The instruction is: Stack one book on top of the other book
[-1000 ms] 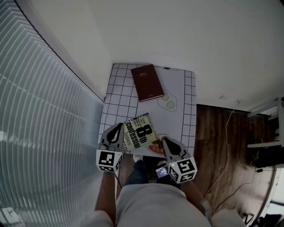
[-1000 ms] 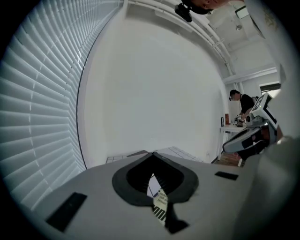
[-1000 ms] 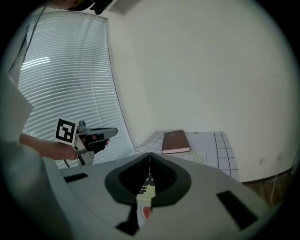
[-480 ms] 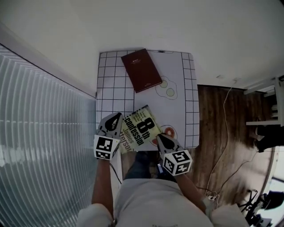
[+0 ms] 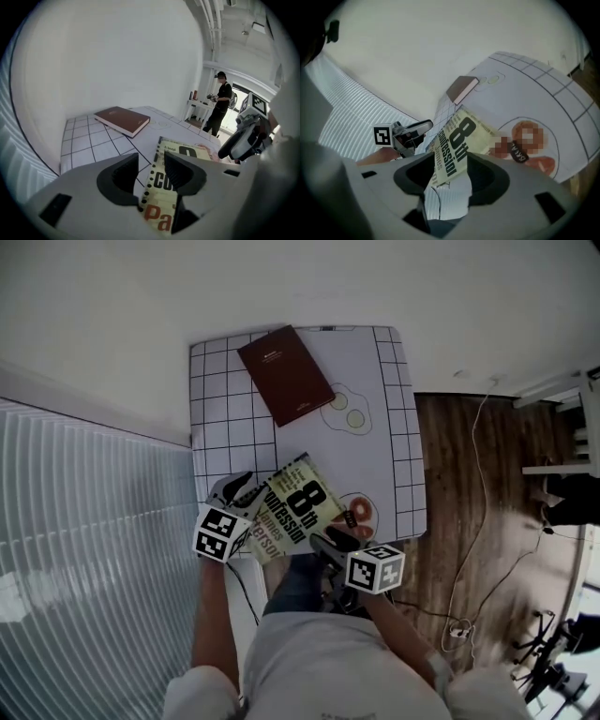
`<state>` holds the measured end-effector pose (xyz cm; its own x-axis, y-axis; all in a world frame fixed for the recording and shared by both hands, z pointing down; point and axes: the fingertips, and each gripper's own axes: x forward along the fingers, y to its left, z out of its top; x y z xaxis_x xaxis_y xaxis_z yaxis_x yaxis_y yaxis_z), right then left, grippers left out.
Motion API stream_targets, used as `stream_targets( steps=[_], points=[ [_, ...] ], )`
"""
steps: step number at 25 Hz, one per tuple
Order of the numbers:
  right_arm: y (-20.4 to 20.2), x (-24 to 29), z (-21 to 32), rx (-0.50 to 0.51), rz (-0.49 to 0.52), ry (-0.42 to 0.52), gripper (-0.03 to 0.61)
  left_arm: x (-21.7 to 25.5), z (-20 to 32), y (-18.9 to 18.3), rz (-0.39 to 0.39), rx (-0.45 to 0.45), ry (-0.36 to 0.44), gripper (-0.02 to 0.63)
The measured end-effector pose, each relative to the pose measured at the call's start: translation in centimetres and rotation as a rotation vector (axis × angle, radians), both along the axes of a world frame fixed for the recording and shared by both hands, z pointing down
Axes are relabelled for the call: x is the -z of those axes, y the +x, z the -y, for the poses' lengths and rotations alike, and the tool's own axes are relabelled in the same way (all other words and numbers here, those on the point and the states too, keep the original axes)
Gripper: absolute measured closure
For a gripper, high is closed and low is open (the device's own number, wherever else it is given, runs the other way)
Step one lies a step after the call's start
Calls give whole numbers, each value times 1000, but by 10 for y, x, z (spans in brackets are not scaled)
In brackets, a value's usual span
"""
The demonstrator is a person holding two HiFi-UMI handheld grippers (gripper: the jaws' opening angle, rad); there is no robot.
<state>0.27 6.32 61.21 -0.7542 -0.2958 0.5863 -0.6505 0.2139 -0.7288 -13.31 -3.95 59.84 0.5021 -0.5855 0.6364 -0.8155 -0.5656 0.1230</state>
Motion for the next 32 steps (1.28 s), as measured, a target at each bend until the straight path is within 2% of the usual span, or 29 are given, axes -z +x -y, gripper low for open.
stream_targets(
  steps=[1,3,9,17,22,27,30,32],
  points=[
    [-2,-4,-3,-13,10,-32,358,-5,-1,2,-2,-20,-26,437],
    [-4,-14,-8,-36,11,-84,331,-14,-4,5,5,-58,-65,430],
    [-15,-37,-18,-104,29,-194,319,-39,-15,10,-2,-142,-196,407],
    [-33,-50,-19,-140,26,-225,316,-47,-16,11,-5,-169,-240,405],
    [-41,-50,-16,-138,21,-216,311,-53,-17,5,101,-217,-242,399],
    [-47,-50,-17,-145,25,-226,298,-57,-16,5,67,-242,-310,390],
    [-48,-52,-18,-127,5,-220,298,-62,-25,11,13,-276,-408,390],
    [-49,-54,-19,-132,0,-226,291,-66,-31,14,-12,-297,-467,367]
  ],
)
